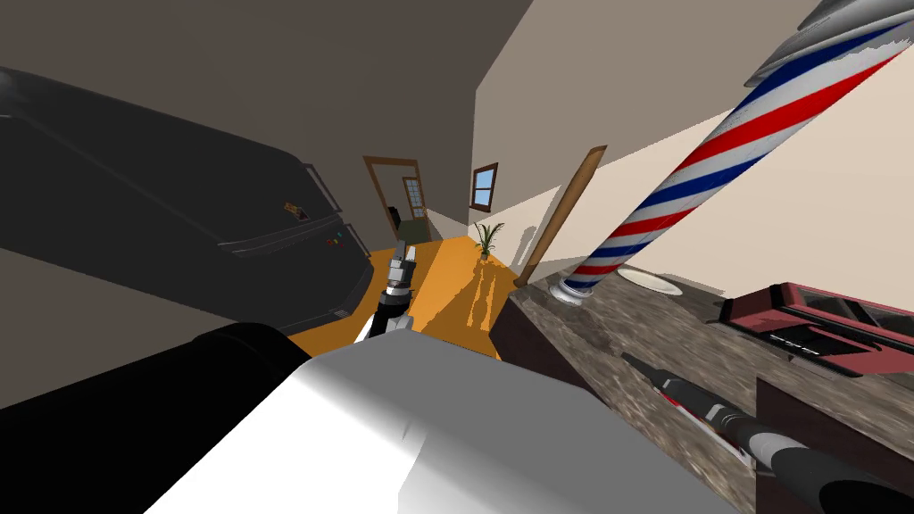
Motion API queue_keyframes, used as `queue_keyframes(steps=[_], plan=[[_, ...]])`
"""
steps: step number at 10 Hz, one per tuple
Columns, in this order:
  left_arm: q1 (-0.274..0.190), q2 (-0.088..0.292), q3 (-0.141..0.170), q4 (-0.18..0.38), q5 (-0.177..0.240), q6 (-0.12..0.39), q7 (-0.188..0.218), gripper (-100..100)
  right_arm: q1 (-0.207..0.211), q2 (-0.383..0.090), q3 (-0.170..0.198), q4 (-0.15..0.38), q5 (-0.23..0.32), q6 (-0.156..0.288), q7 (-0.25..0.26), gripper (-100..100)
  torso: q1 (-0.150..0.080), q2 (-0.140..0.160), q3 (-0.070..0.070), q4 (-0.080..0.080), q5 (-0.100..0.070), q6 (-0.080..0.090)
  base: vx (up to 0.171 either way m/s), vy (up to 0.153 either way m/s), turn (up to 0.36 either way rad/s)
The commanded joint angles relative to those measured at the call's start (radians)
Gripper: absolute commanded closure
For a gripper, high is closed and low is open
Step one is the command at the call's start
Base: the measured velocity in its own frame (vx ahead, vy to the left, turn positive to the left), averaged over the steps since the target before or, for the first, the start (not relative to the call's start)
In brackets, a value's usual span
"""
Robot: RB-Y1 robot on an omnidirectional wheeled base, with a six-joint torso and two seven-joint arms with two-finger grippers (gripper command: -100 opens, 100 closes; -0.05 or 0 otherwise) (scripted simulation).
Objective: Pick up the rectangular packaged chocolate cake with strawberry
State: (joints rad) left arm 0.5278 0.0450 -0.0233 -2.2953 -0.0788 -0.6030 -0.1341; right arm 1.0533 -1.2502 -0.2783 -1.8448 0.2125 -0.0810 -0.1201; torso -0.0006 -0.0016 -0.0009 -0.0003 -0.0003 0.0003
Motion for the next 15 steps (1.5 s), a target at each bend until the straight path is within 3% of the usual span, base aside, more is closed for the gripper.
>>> queue_keyframes(steps=[1, 2, 5, 8, 9, 10, 11, 12, 15], plan=[[0.000, 0.000, 0.000, 0.000, 0.000, 0.000, 0.000, 0, 0.025, -0.050, -0.008, 0.012, 0.002, -0.009, 0.003, -100, 0.000, 0.000, 0.000, 0.000, 0.000, 0.000, 0.021, -0.011, 0.061], [0.000, 0.000, 0.000, 0.000, 0.000, 0.000, 0.000, 0, 0.025, -0.060, -0.008, 0.012, 0.002, -0.009, 0.003, -100, 0.000, 0.000, 0.000, 0.000, 0.000, 0.001, 0.009, -0.005, -0.024], [0.000, 0.000, 0.000, 0.000, 0.000, 0.000, 0.000, 0, 0.092, -0.159, 0.002, 0.065, 0.021, -0.037, 0.027, -100, 0.000, 0.001, 0.000, 0.000, 0.000, 0.001, 0.020, -0.010, 0.106], [0.000, 0.000, 0.000, 0.000, 0.000, 0.000, 0.000, 0, 0.125, -0.238, 0.010, 0.092, 0.030, -0.055, 0.041, -100, 0.000, 0.000, 0.000, 0.000, 0.000, 0.000, 0.019, -0.018, 0.074], [0.000, 0.000, 0.000, 0.000, 0.000, 0.000, 0.000, 0, 0.158, -0.276, 0.018, 0.118, 0.038, -0.074, 0.057, -100, 0.000, 0.000, 0.000, 0.000, 0.000, 0.001, 0.022, -0.022, 0.100], [0.000, 0.000, 0.000, 0.000, 0.000, 0.000, 0.000, 0, 0.158, -0.294, 0.018, 0.118, 0.038, -0.074, 0.057, -100, -0.001, 0.000, 0.000, 0.000, 0.000, 0.000, 0.020, -0.023, 0.052], [0.000, 0.000, 0.000, 0.000, 0.000, 0.000, 0.000, 0, 0.190, -0.335, 0.028, 0.143, 0.045, -0.096, 0.075, -100, 0.000, 0.000, 0.000, 0.000, 0.000, 0.001, 0.022, -0.027, 0.078], [0.000, 0.000, 0.000, 0.000, 0.000, 0.000, 0.000, 0, 0.190, -0.349, 0.028, 0.143, 0.045, -0.096, 0.075, -100, -0.001, 0.000, 0.000, 0.000, 0.000, 0.001, 0.015, -0.024, 0.047], [0.000, 0.000, 0.000, 0.000, 0.000, 0.000, 0.000, 0, 0.253, -0.441, 0.051, 0.193, 0.059, -0.144, 0.113, -100, 0.000, 0.001, 0.001, 0.000, 0.000, 0.001, 0.013, -0.025, 0.066]])
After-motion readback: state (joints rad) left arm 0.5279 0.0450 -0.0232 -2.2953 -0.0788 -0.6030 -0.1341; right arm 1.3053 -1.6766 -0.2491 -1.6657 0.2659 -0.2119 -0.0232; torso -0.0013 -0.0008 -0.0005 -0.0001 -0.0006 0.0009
